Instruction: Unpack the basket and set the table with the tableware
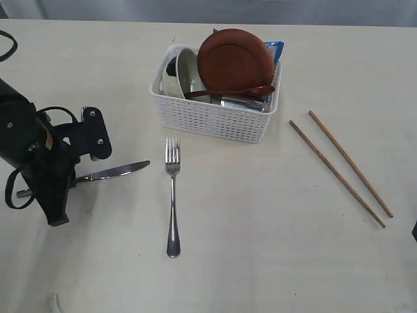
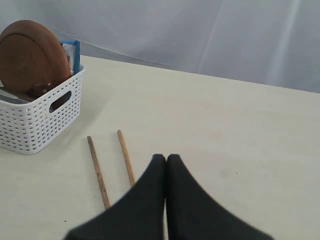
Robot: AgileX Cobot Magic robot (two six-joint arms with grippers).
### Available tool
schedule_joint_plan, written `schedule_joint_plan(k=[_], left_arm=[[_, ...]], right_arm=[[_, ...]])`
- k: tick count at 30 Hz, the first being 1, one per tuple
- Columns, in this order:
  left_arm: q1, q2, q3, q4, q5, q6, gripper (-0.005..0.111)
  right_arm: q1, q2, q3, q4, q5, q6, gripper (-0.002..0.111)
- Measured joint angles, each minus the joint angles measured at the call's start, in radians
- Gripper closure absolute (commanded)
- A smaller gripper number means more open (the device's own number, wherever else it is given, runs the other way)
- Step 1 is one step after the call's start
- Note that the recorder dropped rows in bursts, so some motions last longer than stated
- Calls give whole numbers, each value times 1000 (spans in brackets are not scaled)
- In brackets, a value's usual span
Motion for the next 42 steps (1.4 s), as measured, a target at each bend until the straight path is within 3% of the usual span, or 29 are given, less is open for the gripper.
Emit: schedule_joint_plan(k=[8, 10, 13, 18, 19, 24, 27, 31, 36, 42], left_arm=[[0, 2, 0, -62, 60, -151, 106], [0, 2, -9, -76, 94, -161, 99], [0, 2, -44, -110, 163, -168, 73], [0, -52, -134, -106, 224, -143, 7], [0, -66, -147, -85, 225, -138, 2], [0, -79, -160, 69, 241, -114, 3], [0, -79, -160, 81, 297, -117, 3], [46, -36, -196, -62, 408, -68, 3], [167, 35, -324, -375, 609, 199, 3], [228, 43, -368, -436, 584, 418, 2]], right_arm=[[0, 0, 0, 0, 3, 0, 109], [0, 0, 0, 0, 3, 0, 109], [0, 0, 0, 0, 3, 0, 109], [0, 0, 0, -6, 3, 0, 109], [0, 0, 0, 0, 3, 0, 109], [0, 0, 0, 0, 3, 0, 109], [0, 0, 0, 0, 3, 0, 109], [0, 0, 0, 0, 3, 0, 109], [0, 0, 0, 0, 3, 0, 109], [0, 0, 0, 0, 3, 0, 109]])
